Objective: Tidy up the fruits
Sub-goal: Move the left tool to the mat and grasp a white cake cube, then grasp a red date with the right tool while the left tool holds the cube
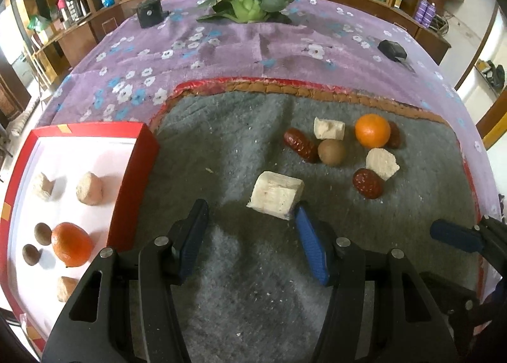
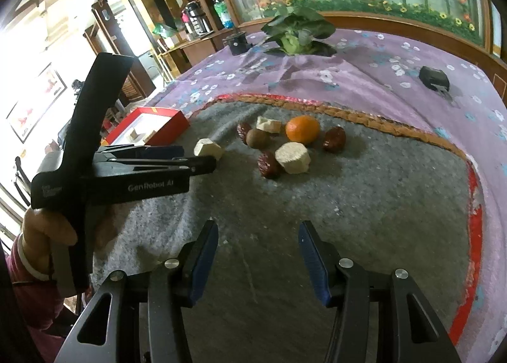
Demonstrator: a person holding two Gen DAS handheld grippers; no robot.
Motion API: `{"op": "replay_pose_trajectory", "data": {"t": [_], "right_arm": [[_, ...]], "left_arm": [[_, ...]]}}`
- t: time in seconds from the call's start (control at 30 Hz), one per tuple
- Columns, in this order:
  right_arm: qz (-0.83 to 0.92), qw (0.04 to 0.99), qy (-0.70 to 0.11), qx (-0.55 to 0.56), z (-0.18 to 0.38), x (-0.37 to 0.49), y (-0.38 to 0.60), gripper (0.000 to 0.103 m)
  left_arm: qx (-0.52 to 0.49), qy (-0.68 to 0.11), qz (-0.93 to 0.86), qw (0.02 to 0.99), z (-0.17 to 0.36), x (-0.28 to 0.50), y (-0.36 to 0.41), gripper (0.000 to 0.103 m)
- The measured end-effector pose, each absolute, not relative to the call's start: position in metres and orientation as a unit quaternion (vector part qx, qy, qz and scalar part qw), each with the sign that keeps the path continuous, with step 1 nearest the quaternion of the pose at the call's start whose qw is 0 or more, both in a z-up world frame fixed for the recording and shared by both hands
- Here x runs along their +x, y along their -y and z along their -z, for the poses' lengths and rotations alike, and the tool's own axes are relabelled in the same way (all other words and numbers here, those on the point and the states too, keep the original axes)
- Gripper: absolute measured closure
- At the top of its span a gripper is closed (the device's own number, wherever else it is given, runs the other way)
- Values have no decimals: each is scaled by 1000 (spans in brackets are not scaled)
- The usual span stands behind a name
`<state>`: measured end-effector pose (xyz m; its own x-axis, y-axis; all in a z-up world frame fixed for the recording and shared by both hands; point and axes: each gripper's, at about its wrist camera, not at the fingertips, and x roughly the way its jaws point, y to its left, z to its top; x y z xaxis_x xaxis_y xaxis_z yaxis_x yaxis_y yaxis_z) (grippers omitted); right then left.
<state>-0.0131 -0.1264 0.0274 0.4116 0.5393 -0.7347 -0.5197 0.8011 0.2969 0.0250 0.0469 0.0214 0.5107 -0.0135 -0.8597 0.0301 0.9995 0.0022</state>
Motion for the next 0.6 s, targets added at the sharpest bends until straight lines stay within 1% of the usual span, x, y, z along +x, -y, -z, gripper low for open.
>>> {"op": "replay_pose_trajectory", "data": {"t": [0.33, 0.37, 0.4, 0.43, 0.5, 0.6], "right_arm": [[-310, 837, -450, 3, -23, -10, 120, 52], [-311, 839, -447, 8, -24, -9, 121, 51], [-313, 840, -444, 15, -24, -8, 122, 51], [-315, 840, -441, 22, -25, -8, 122, 52], [-319, 841, -435, 38, -25, -4, 121, 52], [-317, 839, -441, 40, -21, 4, 114, 52]], "left_arm": [[29, -482, 33, 875, -19, 32, -31, 47], [31, -480, 34, 876, -18, 31, -31, 51], [34, -478, 31, 877, -18, 31, -33, 66], [33, -475, 31, 879, -18, 30, -35, 69], [19, -472, 45, 880, -22, 27, -40, 74], [17, -465, 46, 884, -30, 20, -43, 74]]}}
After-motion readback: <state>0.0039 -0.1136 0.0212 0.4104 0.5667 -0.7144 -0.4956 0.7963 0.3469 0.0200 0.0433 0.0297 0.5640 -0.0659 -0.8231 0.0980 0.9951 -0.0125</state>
